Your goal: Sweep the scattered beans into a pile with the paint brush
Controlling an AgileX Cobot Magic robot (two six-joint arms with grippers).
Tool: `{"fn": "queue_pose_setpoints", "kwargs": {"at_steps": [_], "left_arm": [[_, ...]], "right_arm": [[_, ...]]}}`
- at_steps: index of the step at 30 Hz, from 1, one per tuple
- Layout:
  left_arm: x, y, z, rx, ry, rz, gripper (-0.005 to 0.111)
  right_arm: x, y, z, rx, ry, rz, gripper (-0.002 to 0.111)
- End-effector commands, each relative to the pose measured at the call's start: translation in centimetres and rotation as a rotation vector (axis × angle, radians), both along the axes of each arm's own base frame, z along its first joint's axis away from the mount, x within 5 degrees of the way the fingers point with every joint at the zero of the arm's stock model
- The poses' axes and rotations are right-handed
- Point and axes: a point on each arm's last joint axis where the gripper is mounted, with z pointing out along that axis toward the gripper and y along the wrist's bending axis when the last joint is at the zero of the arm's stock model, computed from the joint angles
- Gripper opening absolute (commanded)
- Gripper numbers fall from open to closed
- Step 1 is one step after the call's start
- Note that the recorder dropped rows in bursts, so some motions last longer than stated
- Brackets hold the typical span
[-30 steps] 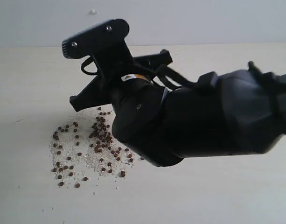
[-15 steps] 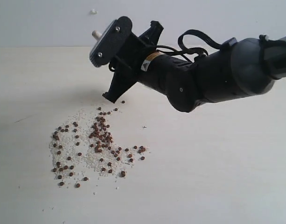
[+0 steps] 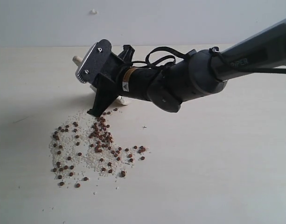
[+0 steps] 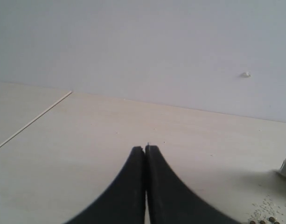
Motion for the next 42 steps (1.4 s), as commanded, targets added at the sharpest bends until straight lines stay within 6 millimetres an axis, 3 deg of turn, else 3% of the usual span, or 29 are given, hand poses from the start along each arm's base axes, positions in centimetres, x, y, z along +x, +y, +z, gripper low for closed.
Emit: {"fn": "queue_pose_setpoints", "kwargs": {"at_steps": [1,6,10,13,17,20,29,36,42], "left_arm": [[-0.1,0.0,0.1,0.0,-0.008,0.002,0.0],[-0.1,0.0,0.1,0.0,-0.008,0.002,0.0],[-0.1,0.0,0.1,0.0,-0.008,0.002,0.0],[-0.1,0.0,0.1,0.0,-0.008,0.002,0.0],[-0.1,0.0,0.1,0.0,-0.008,0.002,0.0],[-0.1,0.0,0.1,0.0,-0.008,0.002,0.0],[-0.1,0.0,0.1,0.0,-0.008,0.002,0.0],[-0.1,0.0,0.1,0.0,-0.008,0.002,0.0],[-0.1,0.0,0.1,0.0,-0.008,0.002,0.0]], "right_arm": [[-0.7,0.2,-0.1,-0.039,0.106,0.058,0.0],[-2.6,0.9,0.6,-0.116,0.182,0.135,0.0],[-5.2,2.3,3.1,-0.143,0.197,0.175,0.0],[-5.8,2.4,4.9,-0.151,0.163,0.119,0.0],[-6.2,2.3,7.9,-0.181,0.002,0.201,0.0],[-5.1,2.7,7.2,-0.247,-0.121,0.322,0.0],[0.8,4.4,4.3,-0.104,-0.173,0.506,0.0],[0.2,4.8,1.8,-0.073,-0.046,0.619,0.0],[-1.6,4.5,1.4,-0.086,0.149,0.743,0.0]]}}
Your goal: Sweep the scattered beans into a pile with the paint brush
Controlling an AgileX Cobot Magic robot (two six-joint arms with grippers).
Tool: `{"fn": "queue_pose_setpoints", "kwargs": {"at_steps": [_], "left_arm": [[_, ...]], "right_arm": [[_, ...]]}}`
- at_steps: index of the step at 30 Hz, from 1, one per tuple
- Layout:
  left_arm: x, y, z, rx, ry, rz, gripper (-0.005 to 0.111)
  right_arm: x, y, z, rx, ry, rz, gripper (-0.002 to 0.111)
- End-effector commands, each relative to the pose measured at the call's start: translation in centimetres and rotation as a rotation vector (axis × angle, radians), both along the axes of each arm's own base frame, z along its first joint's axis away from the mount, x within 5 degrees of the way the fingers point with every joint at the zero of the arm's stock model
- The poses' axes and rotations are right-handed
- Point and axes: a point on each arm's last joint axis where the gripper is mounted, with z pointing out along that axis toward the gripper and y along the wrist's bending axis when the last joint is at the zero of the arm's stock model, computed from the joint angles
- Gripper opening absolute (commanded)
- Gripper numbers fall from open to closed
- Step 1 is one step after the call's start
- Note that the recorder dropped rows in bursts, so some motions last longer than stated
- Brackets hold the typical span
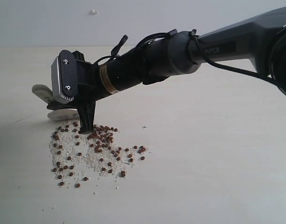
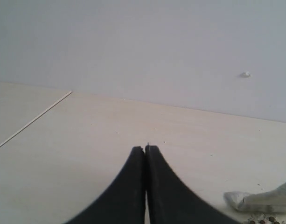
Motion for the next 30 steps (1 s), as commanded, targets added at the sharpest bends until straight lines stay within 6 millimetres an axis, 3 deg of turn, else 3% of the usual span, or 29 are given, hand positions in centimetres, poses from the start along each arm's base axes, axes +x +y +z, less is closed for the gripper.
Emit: {"fn": "queue_pose_setpoints", "kwargs": {"at_steps": [1,8,16,25,27,30], "left_arm": [[-0.1,0.0,0.1,0.0,-0.008,0.002,0.0],[-0.1,0.0,0.1,0.0,-0.008,0.002,0.0],[-0.1,0.0,0.1,0.0,-0.008,0.002,0.0],[-0.1,0.0,0.1,0.0,-0.008,0.002,0.0],[-0.1,0.0,0.1,0.0,-0.008,0.002,0.0],[-0.1,0.0,0.1,0.0,-0.008,0.002,0.0]], "right_arm": [[-1.2,-0.2,0.4,-0.015,0.182,0.064,0.0],[-1.7,-0.3,1.7,0.014,0.241,0.085,0.0],[-0.7,-0.8,5.4,0.032,0.091,-0.048,0.0],[0.5,-3.7,15.1,0.179,-0.028,-0.474,0.0],[-0.2,-4.1,17.0,0.242,0.055,-0.507,0.0],[-1.4,-4.8,19.4,0.372,0.35,-0.601,0.0]]}}
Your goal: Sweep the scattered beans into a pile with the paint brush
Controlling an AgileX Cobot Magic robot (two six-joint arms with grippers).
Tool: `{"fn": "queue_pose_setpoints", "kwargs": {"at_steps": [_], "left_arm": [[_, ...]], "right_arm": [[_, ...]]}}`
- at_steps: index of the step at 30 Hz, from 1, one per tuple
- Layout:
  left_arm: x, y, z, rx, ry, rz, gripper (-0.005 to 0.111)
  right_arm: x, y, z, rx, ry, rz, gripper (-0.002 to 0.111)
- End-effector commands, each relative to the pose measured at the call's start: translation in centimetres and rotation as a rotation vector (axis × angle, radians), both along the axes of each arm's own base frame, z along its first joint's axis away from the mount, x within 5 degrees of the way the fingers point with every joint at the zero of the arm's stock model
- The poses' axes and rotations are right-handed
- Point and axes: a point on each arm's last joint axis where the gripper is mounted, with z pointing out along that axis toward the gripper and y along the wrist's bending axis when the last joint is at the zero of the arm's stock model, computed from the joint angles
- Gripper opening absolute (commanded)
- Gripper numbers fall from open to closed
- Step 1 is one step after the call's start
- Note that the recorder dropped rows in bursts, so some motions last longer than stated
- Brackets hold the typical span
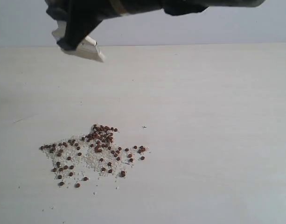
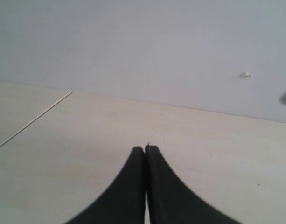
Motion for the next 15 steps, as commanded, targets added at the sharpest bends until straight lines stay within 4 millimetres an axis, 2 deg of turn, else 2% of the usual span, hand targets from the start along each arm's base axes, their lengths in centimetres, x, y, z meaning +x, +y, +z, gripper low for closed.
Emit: {"fn": "queue_pose_setpoints", "kwargs": {"at_steps": [1,4,6,7,11,15], "left_arm": [[-0.1,0.0,0.1,0.0,-0.008,0.002,0.0],[-0.1,0.0,0.1,0.0,-0.008,0.002,0.0],[-0.1,0.0,0.1,0.0,-0.008,0.002,0.0],[-0.1,0.0,0.1,0.0,-0.008,0.002,0.0],[-0.1,0.0,0.1,0.0,-0.008,0.002,0.0],[-0.1,0.0,0.1,0.0,-0.008,0.002,0.0]], "right_arm": [[-1.3,-1.2,3.2,0.263,0.341,-0.139,0.0],[-1.5,-2.0,2.5,0.38,0.542,-0.286,0.0],[-2.0,-2.0,0.3,0.405,0.671,-0.378,0.0],[-2.4,-1.8,-0.6,0.385,0.675,-0.397,0.0],[-5.1,-0.3,-4.7,0.381,0.765,-0.558,0.0],[-7.7,2.1,-6.4,0.372,0.801,-0.632,0.0]]}}
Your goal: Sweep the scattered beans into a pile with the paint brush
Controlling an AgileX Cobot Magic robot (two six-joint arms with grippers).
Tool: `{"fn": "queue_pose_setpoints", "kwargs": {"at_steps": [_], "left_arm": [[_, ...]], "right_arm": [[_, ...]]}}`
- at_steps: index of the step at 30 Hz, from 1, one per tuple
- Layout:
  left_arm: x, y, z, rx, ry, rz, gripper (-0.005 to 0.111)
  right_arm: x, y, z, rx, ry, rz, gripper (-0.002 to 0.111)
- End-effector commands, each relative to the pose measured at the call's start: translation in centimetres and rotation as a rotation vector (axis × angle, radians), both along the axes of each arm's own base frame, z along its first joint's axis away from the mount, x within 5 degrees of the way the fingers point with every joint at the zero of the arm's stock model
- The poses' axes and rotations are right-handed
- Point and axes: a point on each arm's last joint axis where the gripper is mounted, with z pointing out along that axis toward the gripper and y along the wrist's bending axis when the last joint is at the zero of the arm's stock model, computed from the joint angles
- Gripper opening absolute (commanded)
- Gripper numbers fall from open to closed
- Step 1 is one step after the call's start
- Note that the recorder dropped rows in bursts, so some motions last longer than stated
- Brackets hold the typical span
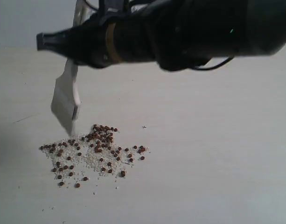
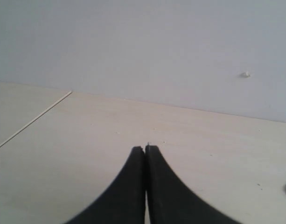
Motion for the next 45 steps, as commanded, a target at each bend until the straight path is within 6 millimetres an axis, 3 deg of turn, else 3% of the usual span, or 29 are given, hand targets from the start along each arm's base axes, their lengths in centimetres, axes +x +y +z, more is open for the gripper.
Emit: {"fn": "queue_pose_setpoints", "kwargs": {"at_steps": [1,8,12,20,24,31,45], "left_arm": [[-0.1,0.0,0.1,0.0,-0.009,0.002,0.0],[-0.1,0.0,0.1,0.0,-0.009,0.002,0.0],[-0.1,0.0,0.1,0.0,-0.009,0.002,0.0],[-0.1,0.0,0.1,0.0,-0.009,0.002,0.0],[-0.1,0.0,0.1,0.0,-0.009,0.002,0.0],[-0.1,0.0,0.1,0.0,-0.009,0.002,0.0],[-0.1,0.0,0.1,0.002,-0.009,0.001,0.0]], "right_arm": [[-2.5,2.2,-0.9,0.005,0.049,-0.096,0.0],[-6.0,7.0,-1.5,-0.026,0.001,-0.165,0.0],[-5.9,8.9,-3.0,-0.036,0.022,-0.2,0.0],[-5.1,10.8,-7.4,-0.095,0.057,-0.214,0.0],[-5.0,10.9,-8.7,-0.123,0.065,-0.226,0.0],[-4.8,10.7,-8.4,-0.168,0.01,-0.226,0.0],[-3.8,8.2,-8.1,-0.403,-0.122,-0.406,0.0]]}}
